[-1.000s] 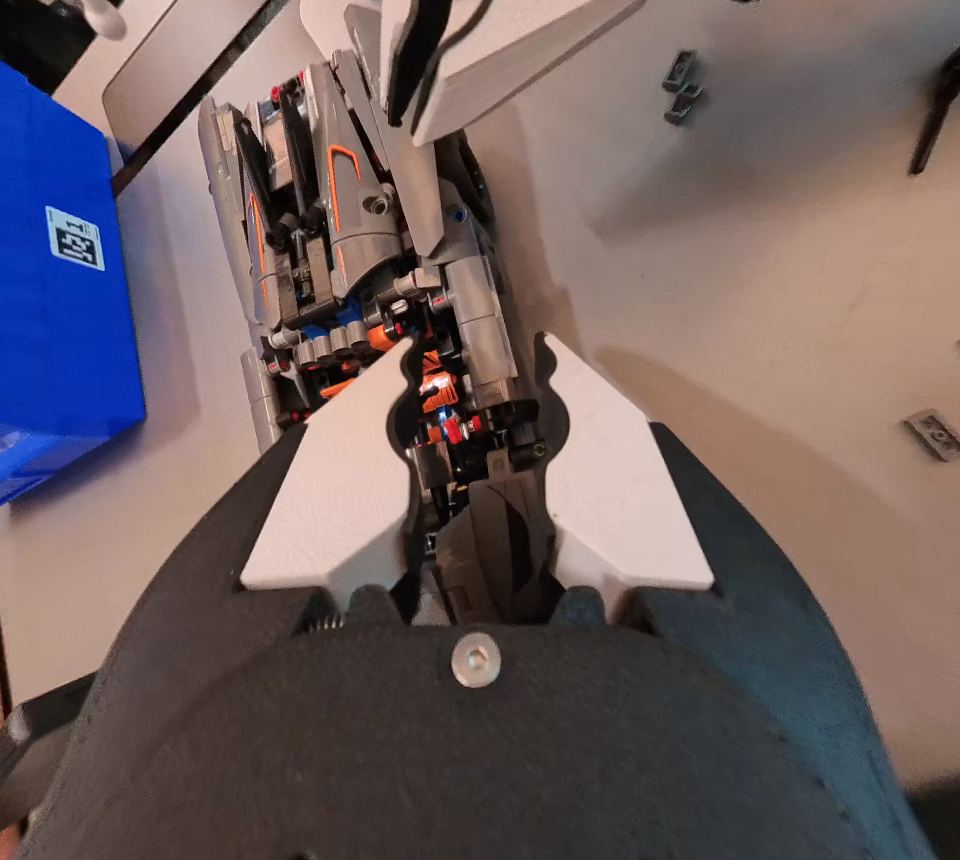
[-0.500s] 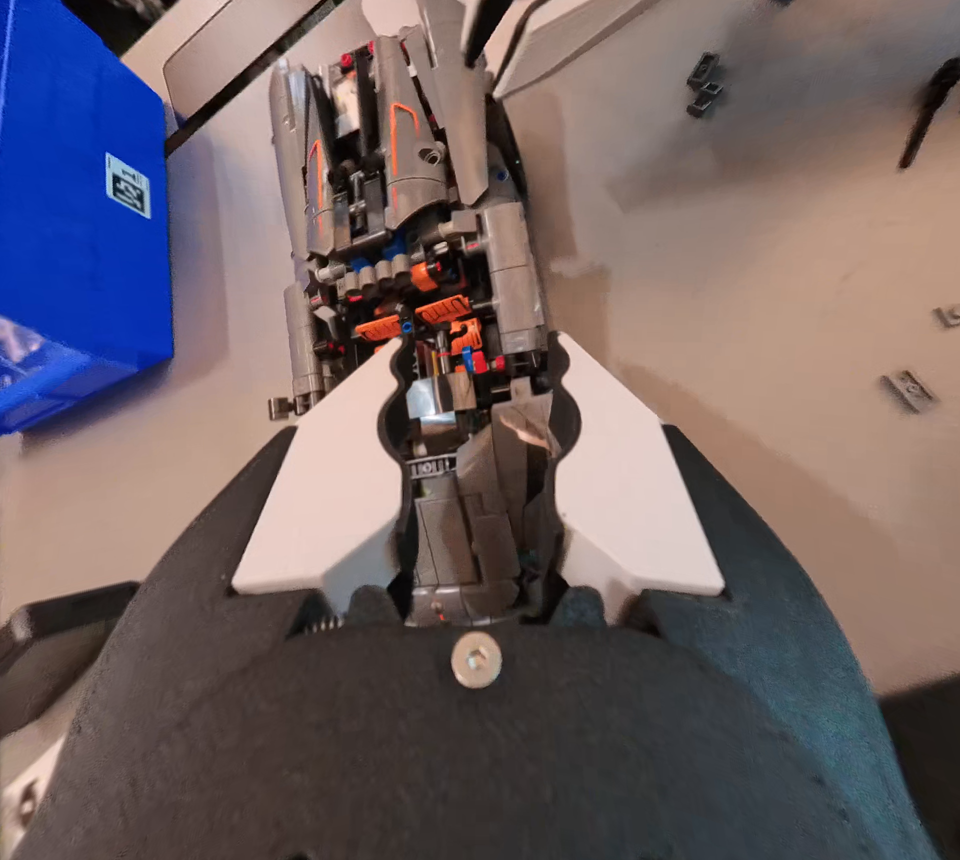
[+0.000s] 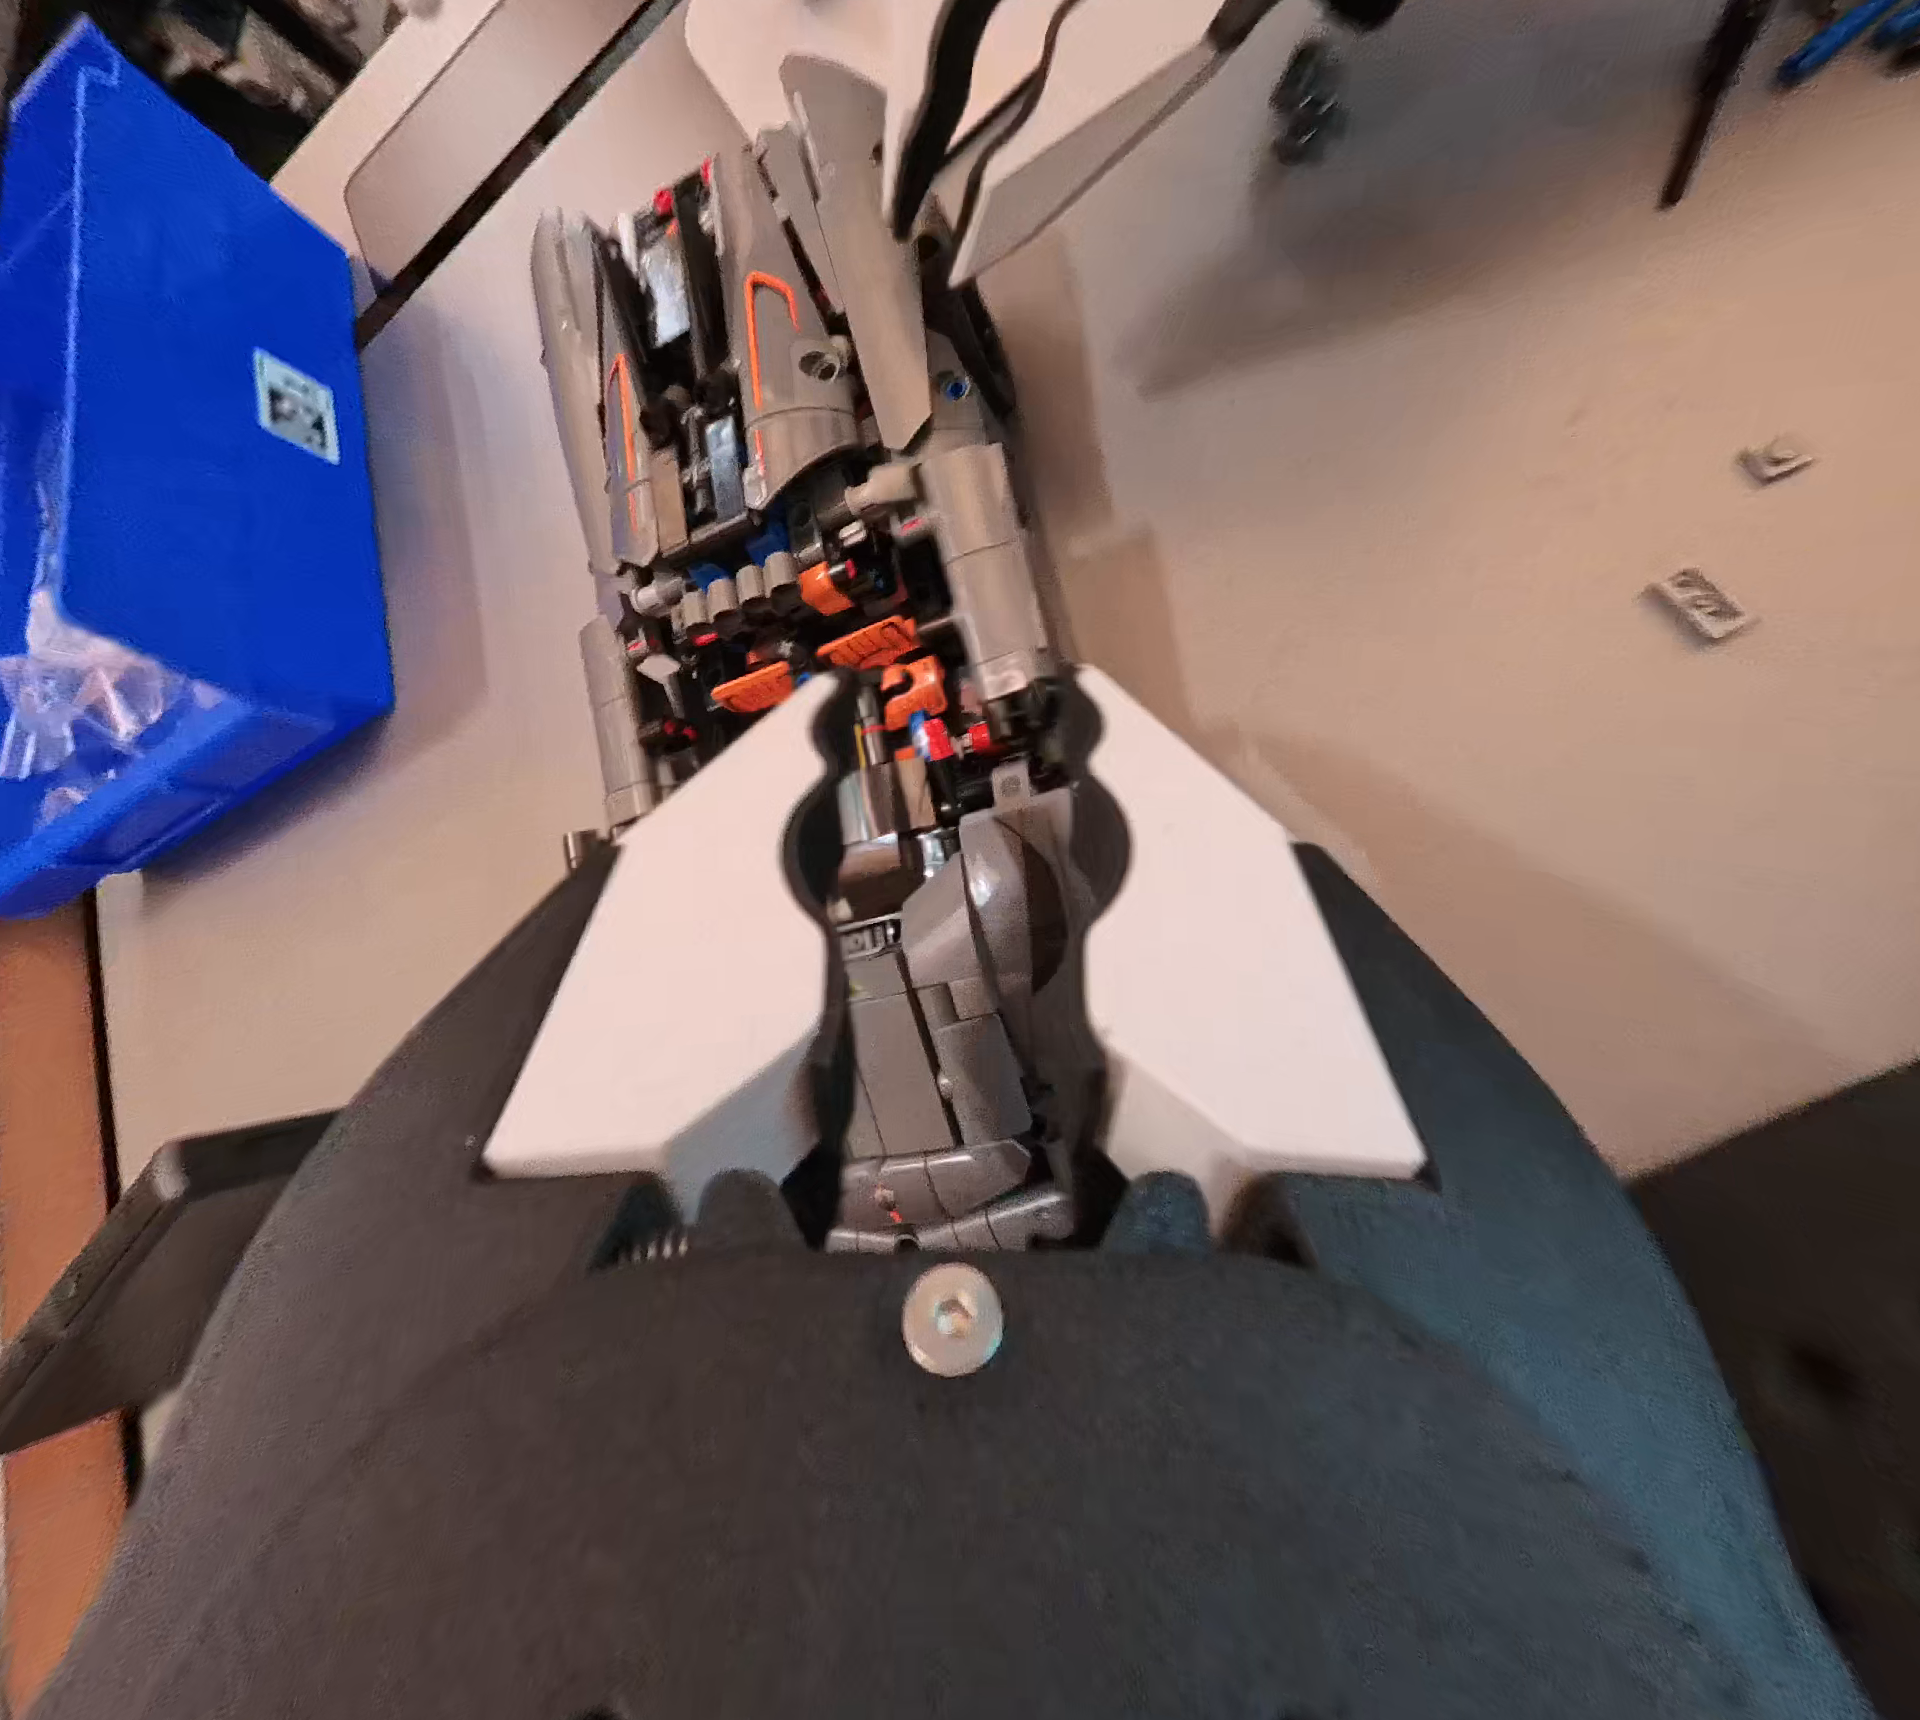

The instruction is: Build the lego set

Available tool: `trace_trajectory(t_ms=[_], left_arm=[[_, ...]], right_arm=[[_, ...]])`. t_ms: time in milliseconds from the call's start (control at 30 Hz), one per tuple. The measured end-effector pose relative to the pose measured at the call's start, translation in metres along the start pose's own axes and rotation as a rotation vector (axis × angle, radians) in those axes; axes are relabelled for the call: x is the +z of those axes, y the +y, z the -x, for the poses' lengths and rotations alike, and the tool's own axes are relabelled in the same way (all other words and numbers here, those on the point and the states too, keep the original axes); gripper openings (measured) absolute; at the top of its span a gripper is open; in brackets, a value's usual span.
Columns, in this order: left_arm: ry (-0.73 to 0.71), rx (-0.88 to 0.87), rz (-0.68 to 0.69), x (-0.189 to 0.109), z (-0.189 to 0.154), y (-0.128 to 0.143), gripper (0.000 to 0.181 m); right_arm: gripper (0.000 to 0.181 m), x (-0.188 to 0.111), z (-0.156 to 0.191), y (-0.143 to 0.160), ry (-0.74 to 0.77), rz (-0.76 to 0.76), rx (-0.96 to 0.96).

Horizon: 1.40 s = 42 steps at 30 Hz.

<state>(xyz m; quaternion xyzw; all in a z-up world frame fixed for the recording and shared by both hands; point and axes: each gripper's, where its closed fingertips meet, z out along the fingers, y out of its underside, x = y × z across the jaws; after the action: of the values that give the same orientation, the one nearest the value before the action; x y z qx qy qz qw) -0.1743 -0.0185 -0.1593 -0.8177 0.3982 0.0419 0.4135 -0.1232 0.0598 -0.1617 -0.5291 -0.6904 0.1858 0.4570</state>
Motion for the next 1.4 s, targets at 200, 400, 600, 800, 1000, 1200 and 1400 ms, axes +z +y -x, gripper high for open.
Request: trace_trajectory(t_ms=[200, 400, 600, 800, 1000, 1200, 1400], left_arm=[[0.064, -0.056, -0.043, -0.006, -0.002, 0.001, 0.044], [0.020, 0.070, 0.017, 0.015, -0.018, 0.004, 0.047], [-0.020, 0.082, 0.059, 0.019, -0.015, 0.018, 0.047], [-0.065, -0.047, -0.039, -0.024, 0.026, 0.028, 0.048], [-0.017, -0.024, -0.066, -0.020, 0.009, 0.032, 0.047], [0.002, 0.060, -0.044, -0.001, -0.016, 0.020, 0.044], [-0.117, 0.162, -0.008, 0.013, -0.018, 0.011, 0.032]], right_arm=[[0.011, 0.002, 0.000, 0.002, -0.007, -0.001, 0.013], [0.012, 0.003, 0.001, 0.004, -0.010, 0.004, 0.016], [0.012, 0.003, 0.001, 0.004, -0.011, -0.001, 0.018], [0.015, -0.001, 0.006, -0.007, -0.041, -0.047, 0.017], [0.017, -0.006, 0.046, -0.046, -0.171, -0.128, -0.043], [0.022, 0.008, 0.068, -0.050, -0.132, -0.073, -0.174], [0.022, 0.016, 0.063, -0.042, -0.100, -0.047, -0.155]])
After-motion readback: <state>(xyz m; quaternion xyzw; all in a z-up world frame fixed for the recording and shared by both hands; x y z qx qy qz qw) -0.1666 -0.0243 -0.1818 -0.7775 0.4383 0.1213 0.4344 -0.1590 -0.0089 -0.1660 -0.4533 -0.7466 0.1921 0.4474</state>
